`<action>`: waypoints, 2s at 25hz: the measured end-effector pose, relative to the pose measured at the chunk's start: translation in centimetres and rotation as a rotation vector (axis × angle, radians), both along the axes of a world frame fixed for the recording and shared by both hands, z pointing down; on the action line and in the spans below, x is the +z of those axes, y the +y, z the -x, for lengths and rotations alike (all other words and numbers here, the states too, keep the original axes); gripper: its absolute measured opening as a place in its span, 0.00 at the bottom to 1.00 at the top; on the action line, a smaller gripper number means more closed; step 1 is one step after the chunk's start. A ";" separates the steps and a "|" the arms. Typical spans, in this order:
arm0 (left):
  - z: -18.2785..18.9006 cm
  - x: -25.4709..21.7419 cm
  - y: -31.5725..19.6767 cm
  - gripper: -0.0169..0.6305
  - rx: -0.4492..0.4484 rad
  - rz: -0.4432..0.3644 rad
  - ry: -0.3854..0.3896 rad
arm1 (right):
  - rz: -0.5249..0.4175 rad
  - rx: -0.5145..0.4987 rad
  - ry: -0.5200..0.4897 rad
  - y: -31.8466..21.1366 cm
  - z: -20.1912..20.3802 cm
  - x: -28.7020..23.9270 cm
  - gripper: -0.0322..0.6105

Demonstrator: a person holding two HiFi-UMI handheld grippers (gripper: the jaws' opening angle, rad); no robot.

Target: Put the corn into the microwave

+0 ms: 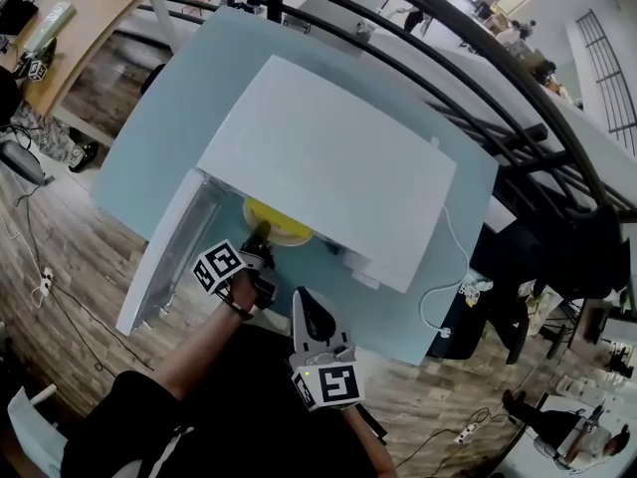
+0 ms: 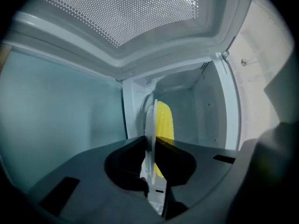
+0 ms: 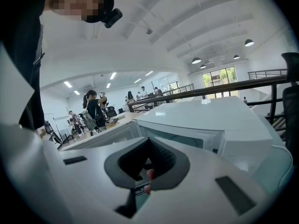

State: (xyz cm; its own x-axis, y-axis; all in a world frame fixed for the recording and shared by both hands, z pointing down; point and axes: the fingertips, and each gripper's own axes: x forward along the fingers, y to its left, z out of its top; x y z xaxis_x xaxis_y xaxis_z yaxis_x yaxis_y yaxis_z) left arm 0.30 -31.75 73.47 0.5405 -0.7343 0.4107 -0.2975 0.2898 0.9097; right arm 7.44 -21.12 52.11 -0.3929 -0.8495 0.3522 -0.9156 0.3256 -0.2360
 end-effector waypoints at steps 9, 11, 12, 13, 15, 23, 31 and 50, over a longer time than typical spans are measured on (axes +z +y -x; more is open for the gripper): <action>-0.5 0.6 -0.8 0.08 -0.027 0.010 0.002 | 0.026 -0.019 -0.002 -0.5 -0.5 0.5 0.06; -0.5 0.8 -0.9 0.08 -0.039 0.019 0.002 | 0.029 -0.015 -0.004 -0.5 -0.8 0.7 0.06; -0.5 0.9 -1.1 0.08 -0.045 0.024 0.002 | 0.030 -0.013 -0.006 -0.5 -0.9 0.7 0.06; -0.5 1.1 -1.2 0.08 -0.050 0.028 0.000 | 0.031 -0.012 -0.006 -0.6 -1.0 0.8 0.06; -0.5 1.3 -1.6 0.08 -0.056 0.036 -0.008 | 0.034 -0.010 -0.006 -0.7 -1.2 0.9 0.06; -0.9 2.1 -2.3 0.08 -0.008 0.045 -0.123 | 0.053 0.015 -0.021 -0.9 -2.1 1.3 0.06; -1.5 2.1 -2.5 0.08 0.040 0.016 -0.197 | 0.068 0.020 -0.042 -1.1 -2.1 1.7 0.06; -1.4 1.1 -1.9 0.33 0.133 -0.082 -0.290 | 0.080 0.026 -0.079 -1.1 -2.0 1.9 0.06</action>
